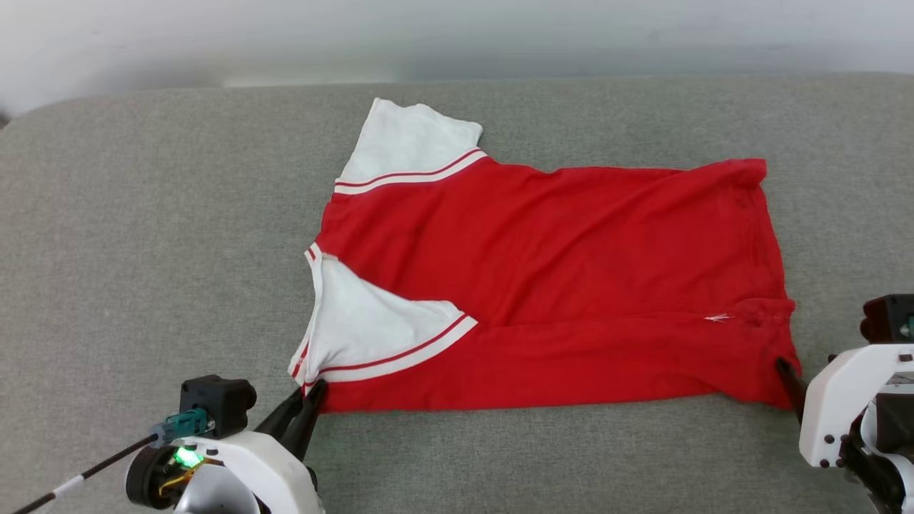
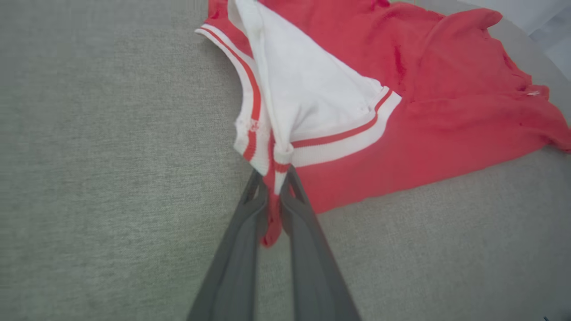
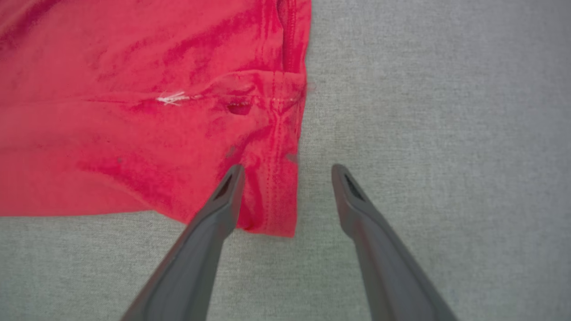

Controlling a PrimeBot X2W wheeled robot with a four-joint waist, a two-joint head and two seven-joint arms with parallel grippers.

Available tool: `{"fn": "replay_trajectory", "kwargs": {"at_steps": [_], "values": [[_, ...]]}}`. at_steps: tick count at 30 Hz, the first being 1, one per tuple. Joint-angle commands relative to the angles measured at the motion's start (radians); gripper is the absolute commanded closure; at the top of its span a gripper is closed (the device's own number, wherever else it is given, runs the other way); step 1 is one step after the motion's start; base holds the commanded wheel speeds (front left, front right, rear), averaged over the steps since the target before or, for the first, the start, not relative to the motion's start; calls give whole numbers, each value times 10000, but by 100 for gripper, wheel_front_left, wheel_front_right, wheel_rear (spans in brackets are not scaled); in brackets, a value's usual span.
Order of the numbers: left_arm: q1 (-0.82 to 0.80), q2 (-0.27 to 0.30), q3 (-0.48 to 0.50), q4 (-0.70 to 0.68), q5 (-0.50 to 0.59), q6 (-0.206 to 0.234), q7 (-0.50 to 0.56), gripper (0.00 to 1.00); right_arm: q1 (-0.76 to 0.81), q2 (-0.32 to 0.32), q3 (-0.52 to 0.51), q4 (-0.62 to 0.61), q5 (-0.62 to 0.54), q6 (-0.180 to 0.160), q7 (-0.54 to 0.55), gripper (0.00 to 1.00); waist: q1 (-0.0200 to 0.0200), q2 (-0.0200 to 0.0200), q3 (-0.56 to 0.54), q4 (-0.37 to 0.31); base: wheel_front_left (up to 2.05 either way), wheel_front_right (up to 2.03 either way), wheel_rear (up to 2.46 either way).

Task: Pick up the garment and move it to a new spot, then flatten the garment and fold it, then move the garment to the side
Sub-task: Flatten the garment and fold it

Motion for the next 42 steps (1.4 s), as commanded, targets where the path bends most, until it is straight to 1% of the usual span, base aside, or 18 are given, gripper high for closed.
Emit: {"fn": "replay_trajectory", "kwargs": {"at_steps": [1, 2, 7, 9, 13, 14, 15, 16, 18, 21, 27, 31, 32, 36, 39, 42], "values": [[-92, 99, 11, -174, 182, 71, -101, 100, -164, 53, -40, 189, -127, -4, 49, 0, 0, 0, 102, 77, 0, 0, 0], [-88, 104, -6, -282, 252, 143, -133, 100, -263, 106, -97, 345, -194, -5, 89, 0, 0, 0, 159, 106, 0, 0, 0], [-203, 37, -84, -522, 449, 187, -261, 100, -447, 223, -171, 1127, -332, -4, 228, 0, 0, 0, 441, 345, 0, 0, 0], [-233, 27, -137, -474, 493, 111, -347, 100, -411, 372, -155, 1458, -120, -2, 316, 0, 0, 0, 535, 421, 0, 0, 0], [-282, 25, -200, -158, 545, -7, -444, 100, -224, 421, 236, 2008, 155, 13, 421, 1, 0, 0, 684, 530, 0, 0, 0], [-305, 25, -217, -74, 547, -36, -471, 100, -190, 444, 292, 2120, 226, 19, 451, 47, 0, 0, 704, 540, 0, 0, 0], [-334, 4, -218, 17, 539, -47, -502, 100, -166, 433, 284, 2234, 229, 19, 450, 85, 0, 0, 715, 547, 0, 0, 0], [-352, -28, -208, 111, 487, -88, -516, 100, -133, 381, 269, 2336, 157, 19, 438, 100, 0, 0, 710, 554, 0, 0, 0], [-348, -114, -191, 279, 320, -197, -538, 100, -36, 273, 231, 2448, 82, 10, 375, 100, 0, 0, 647, 564, 0, 0, 0], [-238, -81, -226, 532, 166, -305, -427, 100, -13, 191, 44, 2351, 85, -8, 285, 100, 0, 0, 445, 482, 0, 0, 0], [235, 318, -216, 733, -16, -279, -126, 100, 230, 70, -420, 1502, 151, -10, 269, 100, 0, 0, -214, 245, 0, 0, 0], [815, 778, -270, 598, -141, -183, 208, 100, 814, 17, -630, 654, 243, -10, 600, 100, 0, 0, -619, 86, 0, 0, 0], [815, 778, -270, 598, -141, -183, 208, 100, 814, 17, -630, 654, 243, -10, 600, 100, 0, 0, -619, 86, 0, 0, 0], [1463, 1108, -331, 296, -326, -89, 440, 100, 1664, -7, -856, -152, 260, -11, 1192, 100, 0, 0, -796, -25, 0, 0, 0], [1794, 1212, -459, 117, -409, -110, 600, 100, 2178, 116, -989, -609, 361, -11, 1615, 100, 0, 0, -795, -57, 0, 0, 0], [1937, 1105, -609, 140, -526, -167, 728, 100, 2487, 121, -1048, -801, 330, -10, 1778, 100, 0, 0, -734, -82, 0, 0, 0]]}}
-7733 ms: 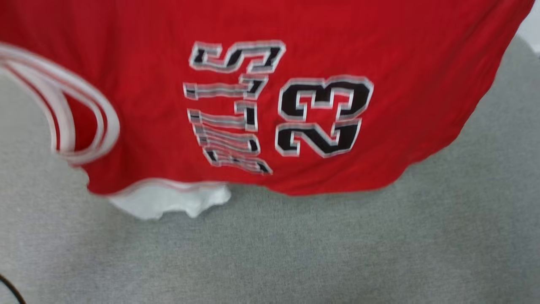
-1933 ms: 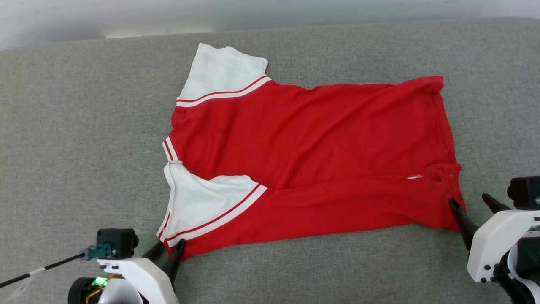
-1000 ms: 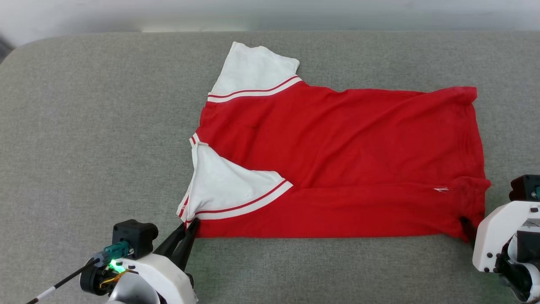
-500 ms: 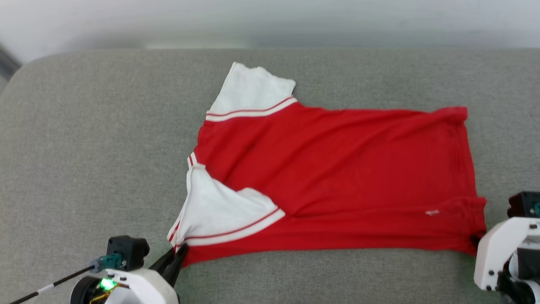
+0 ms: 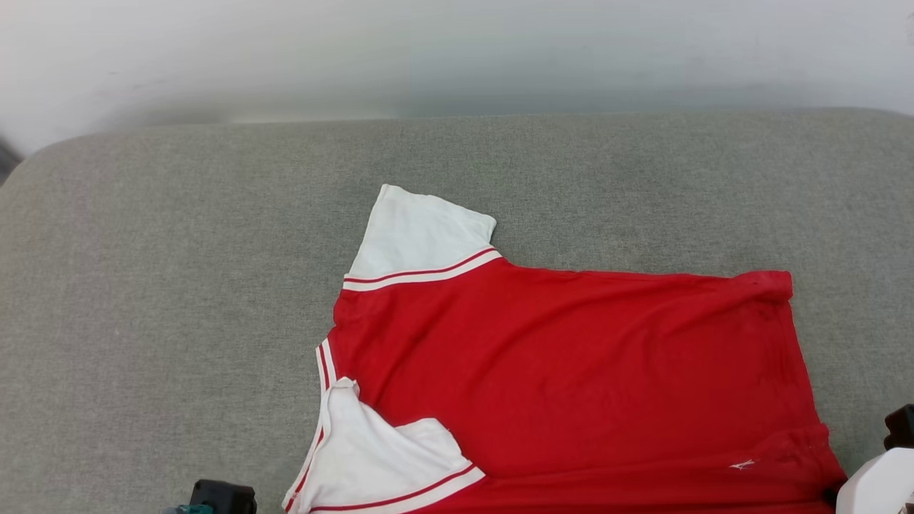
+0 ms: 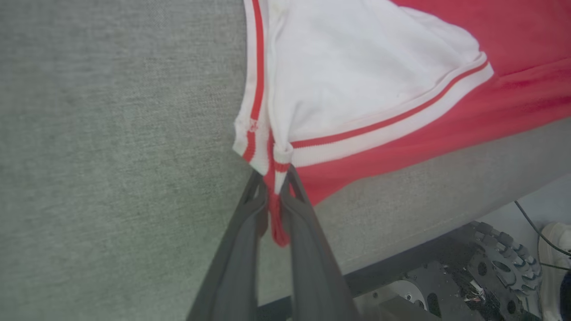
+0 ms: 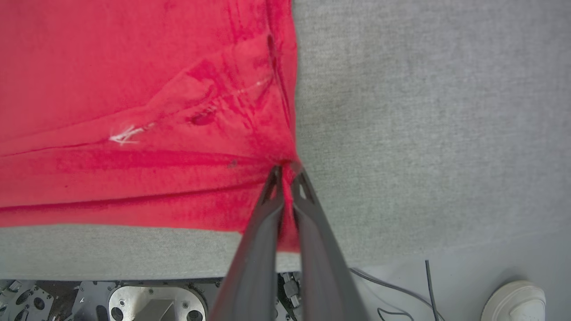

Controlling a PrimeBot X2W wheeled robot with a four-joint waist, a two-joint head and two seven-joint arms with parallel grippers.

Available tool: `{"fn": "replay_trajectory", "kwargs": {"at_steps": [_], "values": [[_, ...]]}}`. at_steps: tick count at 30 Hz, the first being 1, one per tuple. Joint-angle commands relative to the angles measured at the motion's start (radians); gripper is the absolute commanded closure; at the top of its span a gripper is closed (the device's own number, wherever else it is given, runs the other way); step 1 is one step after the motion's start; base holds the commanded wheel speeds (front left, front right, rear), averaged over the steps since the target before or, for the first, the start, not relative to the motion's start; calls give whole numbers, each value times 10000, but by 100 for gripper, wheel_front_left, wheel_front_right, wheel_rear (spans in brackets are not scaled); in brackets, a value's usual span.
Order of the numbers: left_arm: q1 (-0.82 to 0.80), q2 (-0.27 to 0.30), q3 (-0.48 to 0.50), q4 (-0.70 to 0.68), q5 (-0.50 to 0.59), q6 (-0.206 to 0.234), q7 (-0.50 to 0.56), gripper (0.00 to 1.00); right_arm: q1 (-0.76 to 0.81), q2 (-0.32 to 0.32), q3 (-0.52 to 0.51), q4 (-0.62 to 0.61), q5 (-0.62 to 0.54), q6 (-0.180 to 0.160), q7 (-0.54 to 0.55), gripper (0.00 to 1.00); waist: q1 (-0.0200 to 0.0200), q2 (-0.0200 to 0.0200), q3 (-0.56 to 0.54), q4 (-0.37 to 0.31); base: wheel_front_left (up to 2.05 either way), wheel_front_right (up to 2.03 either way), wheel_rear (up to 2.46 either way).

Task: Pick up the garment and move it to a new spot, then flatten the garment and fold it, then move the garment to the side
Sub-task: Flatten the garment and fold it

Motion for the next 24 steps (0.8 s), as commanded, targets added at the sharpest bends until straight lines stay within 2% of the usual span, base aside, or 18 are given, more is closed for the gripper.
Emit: {"fn": "replay_trajectory", "kwargs": {"at_steps": [1, 6, 7, 8, 9, 10, 15, 18, 24], "values": [[97, -21, 19, 75, 3, -1, 17, 100, 54, -32, -86, -28, -75, -18, -65, 100, 0, 0, 41, -11, 0, 0, 0], [-177, -318, -210, 571, 48, -147, -18, 100, -208, 98, 25, 398, -62, -18, -352, 100, 0, 0, 158, -27, 0, 0, 0], [-242, -395, -228, 676, 25, -199, -43, 73, -265, 88, 62, 506, -88, -18, -417, 100, 0, 0, 173, -25, 0, 0, 0], [-293, -443, -238, 764, 15, -225, -55, 53, -319, 64, 112, 612, -122, -18, -494, 73, 0, 0, 182, -25, 0, 0, 0], [-336, -467, -245, 863, 52, -260, -90, 12, -360, 54, 157, 708, -144, -18, -536, 20, 0, 0, 184, -23, 0, 0, 0], [-390, -501, -237, 977, 81, -245, -153, 0, -395, 33, 200, 788, -174, -16, -601, 0, 0, 0, 175, -17, 0, 0, 0], [-651, -650, -33, 1210, 324, -329, -893, 0, -658, -68, 401, 922, -44, -13, -1024, 0, 0, 0, 24, 7, 0, 0, 0], [-852, -706, 159, 1052, 603, -537, -1826, 0, -705, -266, 482, 728, -98, -13, -1509, 0, 0, 0, -121, 18, 0, 0, 0], [-1082, -789, 655, 823, 1215, -492, -3603, 0, -1052, -381, 735, -42, 196, -13, -3103, 0, 0, 0, -366, -24, 0, 0, 0]]}}
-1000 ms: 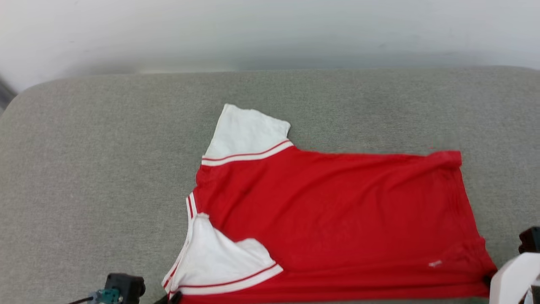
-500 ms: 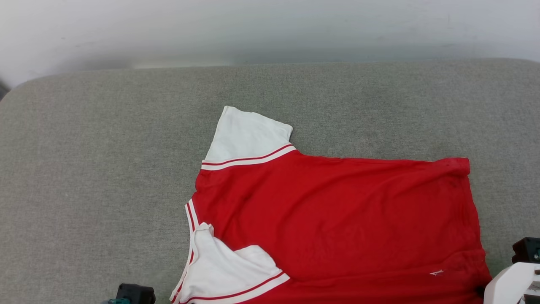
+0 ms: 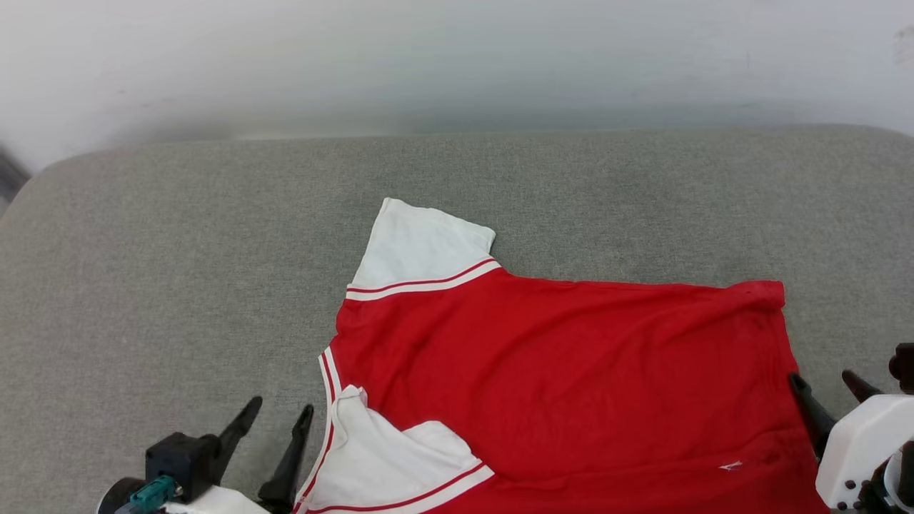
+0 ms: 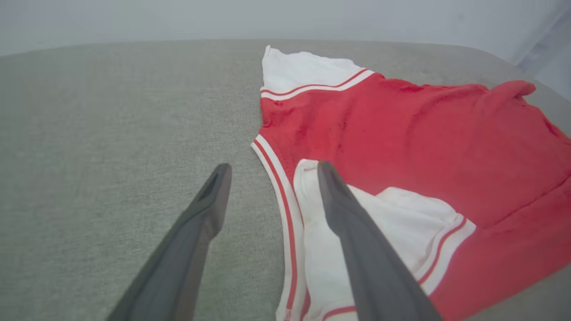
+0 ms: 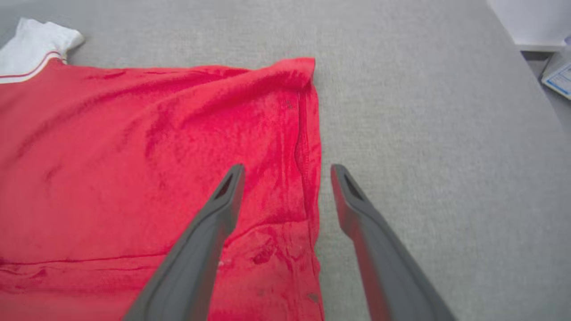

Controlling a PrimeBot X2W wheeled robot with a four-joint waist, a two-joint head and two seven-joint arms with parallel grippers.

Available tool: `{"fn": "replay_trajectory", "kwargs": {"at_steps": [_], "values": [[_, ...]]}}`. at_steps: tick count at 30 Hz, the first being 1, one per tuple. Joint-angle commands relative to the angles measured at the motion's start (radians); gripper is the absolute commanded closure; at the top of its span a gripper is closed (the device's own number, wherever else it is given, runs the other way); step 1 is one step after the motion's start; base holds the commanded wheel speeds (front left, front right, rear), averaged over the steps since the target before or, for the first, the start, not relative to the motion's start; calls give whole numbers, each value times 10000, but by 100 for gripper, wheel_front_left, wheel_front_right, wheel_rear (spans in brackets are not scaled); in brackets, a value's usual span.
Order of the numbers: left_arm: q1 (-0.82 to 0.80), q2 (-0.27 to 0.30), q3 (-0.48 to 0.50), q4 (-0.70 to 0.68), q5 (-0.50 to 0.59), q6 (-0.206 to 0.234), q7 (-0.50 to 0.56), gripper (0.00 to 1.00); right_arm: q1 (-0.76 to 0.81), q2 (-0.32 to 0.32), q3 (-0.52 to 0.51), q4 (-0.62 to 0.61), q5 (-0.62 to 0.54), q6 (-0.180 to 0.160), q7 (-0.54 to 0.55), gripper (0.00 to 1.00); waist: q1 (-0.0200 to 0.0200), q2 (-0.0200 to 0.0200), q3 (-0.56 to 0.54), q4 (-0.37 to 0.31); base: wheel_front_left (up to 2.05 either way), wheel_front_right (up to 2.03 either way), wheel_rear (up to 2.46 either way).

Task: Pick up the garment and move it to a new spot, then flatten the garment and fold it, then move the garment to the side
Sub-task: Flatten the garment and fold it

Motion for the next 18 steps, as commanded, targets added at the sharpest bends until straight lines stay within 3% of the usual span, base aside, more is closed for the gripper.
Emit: {"fn": "replay_trajectory", "kwargs": {"at_steps": [1, 4, 10, 18], "values": [[-204, -47, 125, -92, 176, 62, -192, 0, -56, -102, 92, -94, 31, -7, -314, 0, 0, 0, -42, -9, 0, 0, 0], [-275, -346, 564, -324, 544, 257, -512, 0, -120, 58, 210, -283, 283, -6, -1285, 0, 0, 0, -83, -10, 0, 0, 0], [-81, -1215, 1854, -1153, 1434, 11, -588, 0, -103, 87, 549, -407, 203, -6, -3392, 0, 0, 0, -85, -28, 0, 0, 0], [83, -2008, 3037, -1279, 2389, -979, -579, 0, -234, 546, 1052, -360, 97, -6, -5777, 0, 0, 0, 161, -257, 0, 0, 0]]}}
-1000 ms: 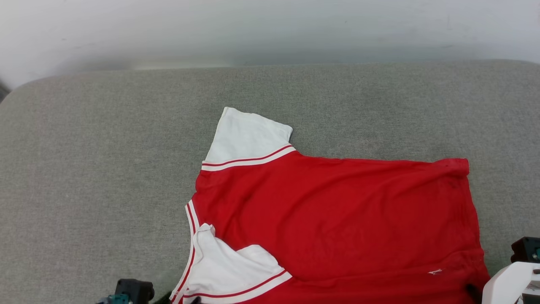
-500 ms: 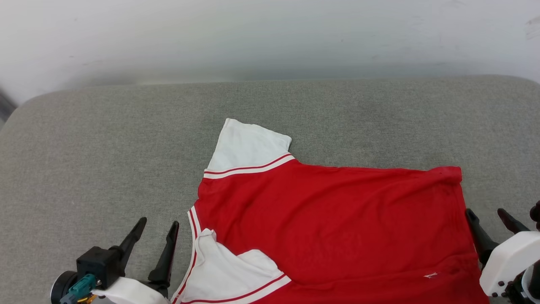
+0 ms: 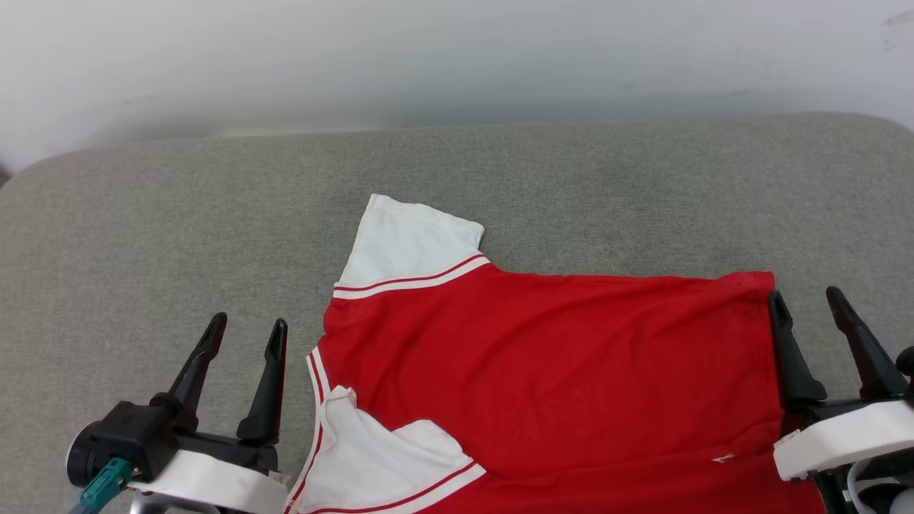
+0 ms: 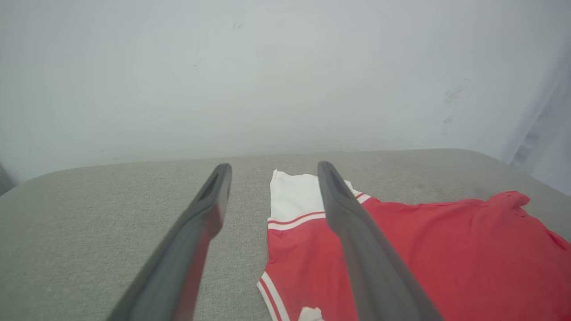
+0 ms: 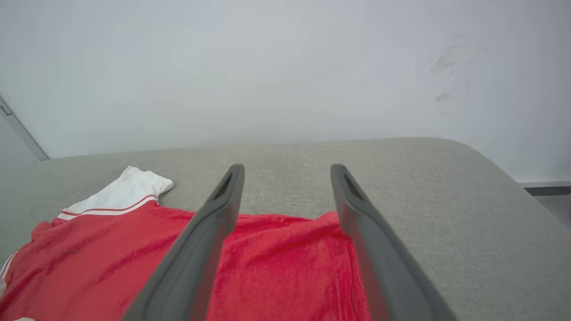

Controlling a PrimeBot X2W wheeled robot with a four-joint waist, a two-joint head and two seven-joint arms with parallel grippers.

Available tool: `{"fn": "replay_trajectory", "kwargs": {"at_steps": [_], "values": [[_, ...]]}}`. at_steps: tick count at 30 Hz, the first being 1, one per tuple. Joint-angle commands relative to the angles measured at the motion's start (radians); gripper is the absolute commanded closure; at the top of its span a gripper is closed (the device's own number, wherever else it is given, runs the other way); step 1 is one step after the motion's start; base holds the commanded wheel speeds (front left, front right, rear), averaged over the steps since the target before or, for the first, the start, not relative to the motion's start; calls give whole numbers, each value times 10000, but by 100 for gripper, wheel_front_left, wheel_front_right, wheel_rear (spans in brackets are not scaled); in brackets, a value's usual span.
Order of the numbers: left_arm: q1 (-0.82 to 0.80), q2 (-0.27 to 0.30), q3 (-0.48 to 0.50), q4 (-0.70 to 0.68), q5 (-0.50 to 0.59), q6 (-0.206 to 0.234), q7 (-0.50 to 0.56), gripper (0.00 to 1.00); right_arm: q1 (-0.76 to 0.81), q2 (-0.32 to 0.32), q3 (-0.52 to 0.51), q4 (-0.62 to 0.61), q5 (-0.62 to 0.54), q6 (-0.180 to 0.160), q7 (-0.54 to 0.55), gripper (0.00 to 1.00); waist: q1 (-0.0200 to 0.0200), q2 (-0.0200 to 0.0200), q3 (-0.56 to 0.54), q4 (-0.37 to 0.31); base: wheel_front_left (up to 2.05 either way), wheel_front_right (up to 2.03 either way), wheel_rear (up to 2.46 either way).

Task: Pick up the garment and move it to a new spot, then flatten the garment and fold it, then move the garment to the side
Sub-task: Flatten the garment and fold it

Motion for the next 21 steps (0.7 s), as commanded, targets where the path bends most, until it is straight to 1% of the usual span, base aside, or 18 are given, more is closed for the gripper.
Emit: {"fn": "replay_trajectory", "kwargs": {"at_steps": [1, 3, 5, 8, 11, 14, 18, 19, 21], "values": [[-82, -74, 132, 44, 104, -125, -23, 0, -123, 74, 58, 17, 34, -4, -214, 0, 0, 0, 94, -87, 0, 0, 0], [-168, -239, 304, 93, 168, -326, -23, 0, -219, 96, 166, 37, 64, -4, -480, 0, 0, 0, 199, -175, 0, 0, 0], [-360, -332, 389, 140, 41, -620, -24, 0, -305, 115, 210, 1, 54, -4, -699, 0, 0, 0, 355, -246, 0, 0, 0], [-878, -33, 273, 378, 106, -964, 140, 0, -298, 88, 220, -76, -6, -4, -906, 0, 0, 0, 632, -328, 0, 0, 0], [-1769, 287, 102, 476, 19, -1224, 741, 0, -470, 89, 132, -277, -55, -4, -1108, 0, 0, 0, 1030, -465, 0, 0, 0], [-2906, 652, -105, 666, -259, -1407, 1639, 0, -677, 123, 61, -432, -125, -4, -1180, 0, 0, 0, 1538, -653, 0, 0, 0], [-4678, 1391, -595, 1123, -633, -1577, 3115, 0, -918, 216, 18, -576, -341, -5, -1256, 0, 0, 0, 2241, -925, 0, 0, 0], [-5136, 1625, -705, 1340, -856, -1607, 3643, 0, -946, 260, 32, -618, -356, -4, -1284, 0, 0, 0, 2442, -1008, 0, 0, 0], [-5925, 1921, -962, 1827, -1428, -1613, 4782, 0, -987, 338, -13, -651, -403, -5, -1378, 0, 0, 0, 2747, -1142, 0, 0, 0]]}}
